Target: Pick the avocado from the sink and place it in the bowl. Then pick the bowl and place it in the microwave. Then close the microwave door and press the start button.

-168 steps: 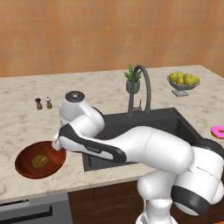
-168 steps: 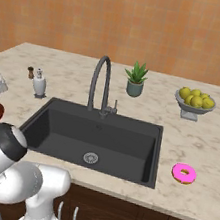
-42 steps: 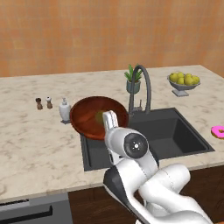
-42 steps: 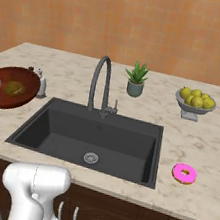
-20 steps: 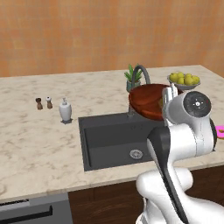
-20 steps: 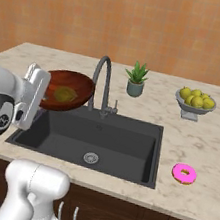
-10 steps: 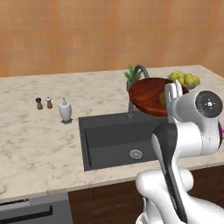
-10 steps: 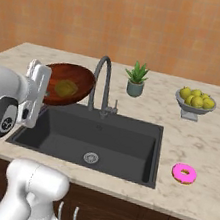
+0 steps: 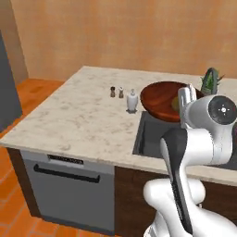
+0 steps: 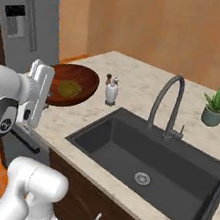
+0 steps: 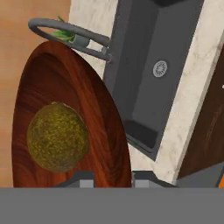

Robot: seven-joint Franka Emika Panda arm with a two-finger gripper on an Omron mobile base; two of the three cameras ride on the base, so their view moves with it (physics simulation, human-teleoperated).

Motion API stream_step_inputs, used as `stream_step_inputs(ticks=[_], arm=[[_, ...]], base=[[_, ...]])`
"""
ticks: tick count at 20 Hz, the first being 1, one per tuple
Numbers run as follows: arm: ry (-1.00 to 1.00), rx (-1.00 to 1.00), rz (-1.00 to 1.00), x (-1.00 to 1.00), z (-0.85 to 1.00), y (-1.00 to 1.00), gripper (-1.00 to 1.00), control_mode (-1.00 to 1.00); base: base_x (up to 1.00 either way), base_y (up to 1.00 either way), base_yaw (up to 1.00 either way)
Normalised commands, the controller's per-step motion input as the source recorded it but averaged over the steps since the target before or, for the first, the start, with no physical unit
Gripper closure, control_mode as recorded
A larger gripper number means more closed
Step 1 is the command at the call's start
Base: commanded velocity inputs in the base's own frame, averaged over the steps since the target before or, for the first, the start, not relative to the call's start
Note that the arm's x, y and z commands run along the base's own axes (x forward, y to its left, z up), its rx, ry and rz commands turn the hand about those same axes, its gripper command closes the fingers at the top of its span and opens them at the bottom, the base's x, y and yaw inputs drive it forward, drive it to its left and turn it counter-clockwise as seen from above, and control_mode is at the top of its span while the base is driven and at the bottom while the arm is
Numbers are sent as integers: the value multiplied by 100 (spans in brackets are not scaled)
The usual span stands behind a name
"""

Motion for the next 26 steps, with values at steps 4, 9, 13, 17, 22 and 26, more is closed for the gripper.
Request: stream_step_inputs(ticks=[4,9,13,17,22,26], arm=[[0,0,0,0,0,0,100,100],[0,0,0,0,0,0,100,100],[0,0,0,0,0,0,100,100],[0,0,0,0,0,0,100,100],[0,0,0,0,0,0,100,100],[0,0,0,0,0,0,100,100]], base=[[0,19,100],[-8,18,100],[-1,9,100],[-20,17,87],[-18,0,99],[-7,0,100]])
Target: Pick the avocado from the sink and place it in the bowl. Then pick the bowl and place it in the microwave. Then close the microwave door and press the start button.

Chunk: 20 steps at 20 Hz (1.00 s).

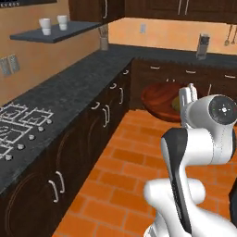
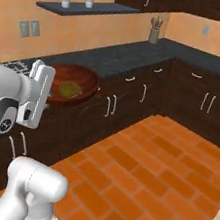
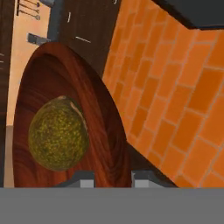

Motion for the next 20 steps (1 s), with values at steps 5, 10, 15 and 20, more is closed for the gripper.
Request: stream_step_inputs(ticks=[5,10,15,20], arm=[[0,0,0,0,0,0,100,100],[0,0,0,0,0,0,100,100],[0,0,0,0,0,0,100,100],[0,0,0,0,0,0,100,100]], base=[[-7,0,100],[-15,0,100],[-21,0,100],[-17,0,100]])
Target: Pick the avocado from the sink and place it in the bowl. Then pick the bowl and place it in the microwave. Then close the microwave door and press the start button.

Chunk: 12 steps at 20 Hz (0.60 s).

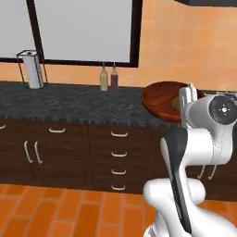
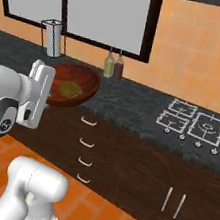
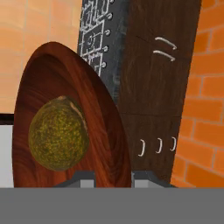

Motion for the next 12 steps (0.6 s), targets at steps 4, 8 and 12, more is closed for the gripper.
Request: stream_step_inputs(ticks=[4,8,12], arm=[[0,0,0,0,0,0,100,100],[0,0,0,0,0,0,100,100],[0,0,0,0,0,0,100,100]], base=[[-16,0,100],[-11,0,100],[-5,0,100]])
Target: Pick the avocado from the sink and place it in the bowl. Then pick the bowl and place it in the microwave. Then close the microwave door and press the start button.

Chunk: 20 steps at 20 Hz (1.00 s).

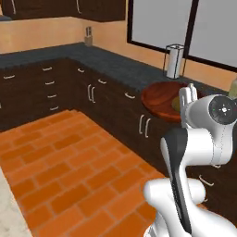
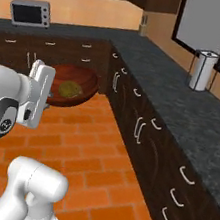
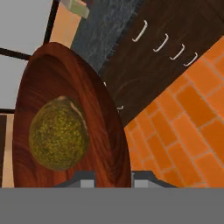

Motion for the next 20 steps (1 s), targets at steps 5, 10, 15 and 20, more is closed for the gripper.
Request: stream_step_inputs(ticks=[5,10,15,20], arm=[[0,0,0,0,0,0,100,100],[0,0,0,0,0,0,100,100],[0,0,0,0,0,0,100,100],[0,0,0,0,0,0,100,100]], base=[[0,-16,91],[40,-65,60],[100,-86,40],[100,-75,36]])
